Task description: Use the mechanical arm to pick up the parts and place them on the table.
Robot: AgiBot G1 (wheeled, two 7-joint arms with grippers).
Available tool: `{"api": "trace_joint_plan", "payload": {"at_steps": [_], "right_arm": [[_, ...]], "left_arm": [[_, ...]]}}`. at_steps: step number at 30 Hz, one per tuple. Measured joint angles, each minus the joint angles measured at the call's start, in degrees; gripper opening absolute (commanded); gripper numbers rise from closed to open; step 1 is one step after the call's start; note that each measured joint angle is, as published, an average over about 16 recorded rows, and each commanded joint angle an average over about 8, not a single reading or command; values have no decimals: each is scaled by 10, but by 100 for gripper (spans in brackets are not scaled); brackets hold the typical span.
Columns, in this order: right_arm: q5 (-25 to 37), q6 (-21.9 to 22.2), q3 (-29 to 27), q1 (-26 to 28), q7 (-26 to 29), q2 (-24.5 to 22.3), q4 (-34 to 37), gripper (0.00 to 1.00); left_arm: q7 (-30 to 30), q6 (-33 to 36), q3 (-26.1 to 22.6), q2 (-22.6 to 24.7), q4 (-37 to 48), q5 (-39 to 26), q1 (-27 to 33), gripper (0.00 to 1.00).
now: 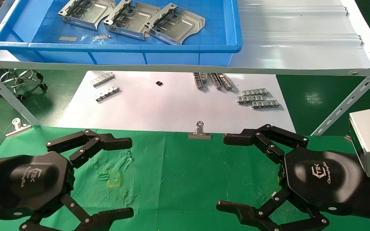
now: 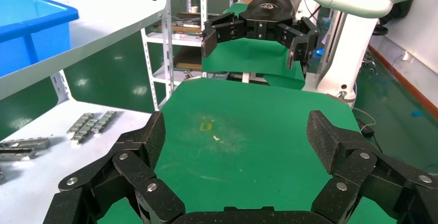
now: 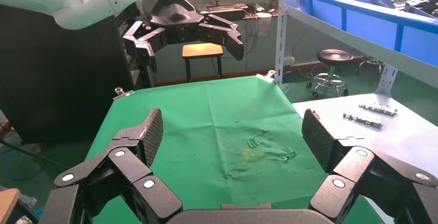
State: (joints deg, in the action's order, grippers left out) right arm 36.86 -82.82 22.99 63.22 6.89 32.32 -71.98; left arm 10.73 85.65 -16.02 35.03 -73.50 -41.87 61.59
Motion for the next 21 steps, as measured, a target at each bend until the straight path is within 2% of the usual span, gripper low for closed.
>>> {"api": "trace_joint_plan", "payload": {"at_steps": [9,10,17,18,21], "right_arm": [[0,0,0,0,0,0,0,100],[0,0,0,0,0,0,0,95],[0,0,0,0,0,0,0,8],[0,0,0,0,0,0,0,0],[0,0,0,0,0,0,0,0]], "left_arm": [[0,0,0,0,0,0,0,100],[0,0,0,0,0,0,0,100],[0,-1,0,0,0,0,0,100],[0,-2,0,1,0,0,0,100],[1,-9,0,4,2,-2,3,100]]}}
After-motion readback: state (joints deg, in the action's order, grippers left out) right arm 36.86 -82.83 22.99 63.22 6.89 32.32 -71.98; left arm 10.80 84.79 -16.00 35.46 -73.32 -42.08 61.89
